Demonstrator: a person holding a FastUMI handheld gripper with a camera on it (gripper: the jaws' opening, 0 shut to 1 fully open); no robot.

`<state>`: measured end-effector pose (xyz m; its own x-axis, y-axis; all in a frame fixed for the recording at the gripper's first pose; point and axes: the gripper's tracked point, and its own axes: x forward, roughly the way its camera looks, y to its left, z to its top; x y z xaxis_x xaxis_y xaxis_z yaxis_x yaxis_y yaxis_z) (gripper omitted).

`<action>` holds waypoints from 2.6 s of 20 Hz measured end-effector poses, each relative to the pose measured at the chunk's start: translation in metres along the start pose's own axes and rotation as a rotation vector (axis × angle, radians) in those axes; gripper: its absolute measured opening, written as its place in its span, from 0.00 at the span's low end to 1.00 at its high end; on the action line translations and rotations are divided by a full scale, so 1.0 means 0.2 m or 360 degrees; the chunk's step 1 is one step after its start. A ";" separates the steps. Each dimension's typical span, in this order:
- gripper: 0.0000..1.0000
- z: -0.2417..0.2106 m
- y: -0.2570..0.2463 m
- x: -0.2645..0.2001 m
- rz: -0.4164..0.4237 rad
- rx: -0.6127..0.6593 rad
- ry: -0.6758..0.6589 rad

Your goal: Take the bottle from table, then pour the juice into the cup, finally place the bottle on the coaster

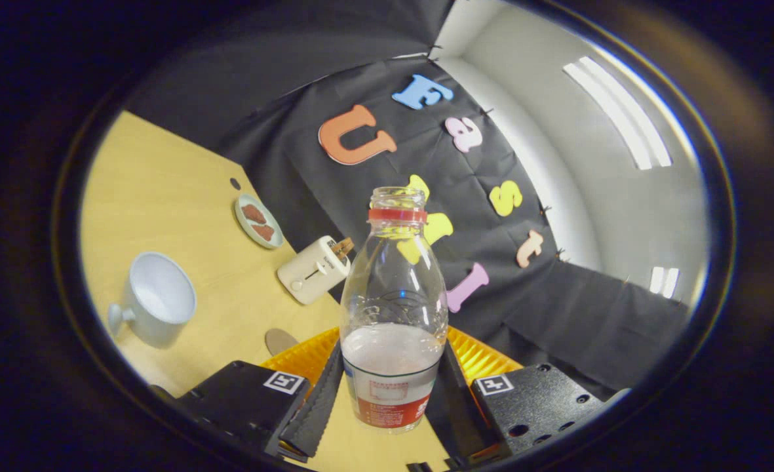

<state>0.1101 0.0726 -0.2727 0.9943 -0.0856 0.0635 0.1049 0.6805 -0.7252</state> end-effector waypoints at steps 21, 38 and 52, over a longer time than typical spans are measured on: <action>0.80 0.13 -0.20 0.36 0.0189 0.1181 -0.0019; 0.81 -0.13 0.33 0.84 0.0281 0.1121 0.0104; 0.81 -0.33 0.49 0.93 0.0375 0.1261 0.0213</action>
<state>0.3036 0.0754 -0.3774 0.9864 0.0712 -0.1478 -0.0734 0.9973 -0.0096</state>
